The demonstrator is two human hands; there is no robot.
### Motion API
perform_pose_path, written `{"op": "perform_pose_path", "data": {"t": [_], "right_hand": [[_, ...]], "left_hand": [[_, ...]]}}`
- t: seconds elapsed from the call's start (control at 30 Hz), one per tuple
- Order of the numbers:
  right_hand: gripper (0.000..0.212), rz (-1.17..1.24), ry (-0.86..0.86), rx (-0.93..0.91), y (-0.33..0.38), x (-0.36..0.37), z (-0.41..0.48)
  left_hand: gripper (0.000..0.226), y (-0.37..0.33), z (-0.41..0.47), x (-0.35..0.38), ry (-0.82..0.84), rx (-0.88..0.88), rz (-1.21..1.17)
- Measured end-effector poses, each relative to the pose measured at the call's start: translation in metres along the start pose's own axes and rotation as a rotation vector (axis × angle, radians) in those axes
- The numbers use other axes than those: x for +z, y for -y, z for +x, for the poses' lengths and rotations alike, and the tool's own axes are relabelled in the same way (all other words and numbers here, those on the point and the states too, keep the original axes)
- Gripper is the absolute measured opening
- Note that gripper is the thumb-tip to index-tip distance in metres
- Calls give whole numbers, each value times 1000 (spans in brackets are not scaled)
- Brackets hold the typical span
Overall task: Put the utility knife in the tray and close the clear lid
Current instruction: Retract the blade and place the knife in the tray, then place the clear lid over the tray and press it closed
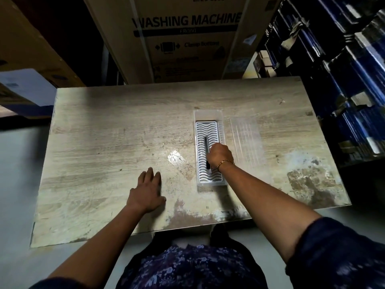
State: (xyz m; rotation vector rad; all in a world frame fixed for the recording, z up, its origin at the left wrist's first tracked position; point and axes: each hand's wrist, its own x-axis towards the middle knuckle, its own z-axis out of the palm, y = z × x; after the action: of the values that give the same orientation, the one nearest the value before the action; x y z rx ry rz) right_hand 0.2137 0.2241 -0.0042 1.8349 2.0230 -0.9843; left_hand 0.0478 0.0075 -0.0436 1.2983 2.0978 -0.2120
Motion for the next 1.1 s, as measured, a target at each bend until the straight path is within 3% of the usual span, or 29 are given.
{"op": "perform_pose_path", "data": {"t": [0.1, 0.27, 0.3, 0.4, 0.43, 0.5, 0.6, 0.67, 0.77, 0.83, 0.93, 1.1], "right_hand": [[20, -5, -60, -75, -5, -12, -5], [23, 263, -372, -129, -65, -48, -20], [36, 270, -378, -68, -86, -50, -20], [105, 11, -191, 222, -145, -40, -24], [120, -77, -140, 265, -158, -33, -27], [128, -125, -137, 280, -167, -27, -31], [107, 18, -147, 343, -166, -33, -22], [77, 201, -163, 339, -173, -40, -13], [26, 630, -328, 245, -173, -58, -16], [22, 884, -379, 181, -165, -73, -23], [35, 1148, -307, 75, -142, -87, -35], [42, 1118, 15, -94, -95, -75, -48]], "left_hand": [[90, 0, -1, -2, 2, 3, -19], [73, -1, -7, -10, -85, 33, -73], [70, -2, -8, -11, -111, 45, -95], [69, -7, -14, -10, -137, 42, -214], [69, -9, -17, -10, -133, 38, -253], [67, -14, -23, -8, -127, 33, -310], [63, -22, -29, -7, -98, 19, -384], [60, -30, -29, -10, -72, 24, -430], [42, -51, -23, -24, -77, 43, -528], [32, -70, -17, -38, -104, 90, -632], [24, -102, -6, -61, -151, 155, -808], [44, -144, 8, -86, -67, 156, -1119]]}}
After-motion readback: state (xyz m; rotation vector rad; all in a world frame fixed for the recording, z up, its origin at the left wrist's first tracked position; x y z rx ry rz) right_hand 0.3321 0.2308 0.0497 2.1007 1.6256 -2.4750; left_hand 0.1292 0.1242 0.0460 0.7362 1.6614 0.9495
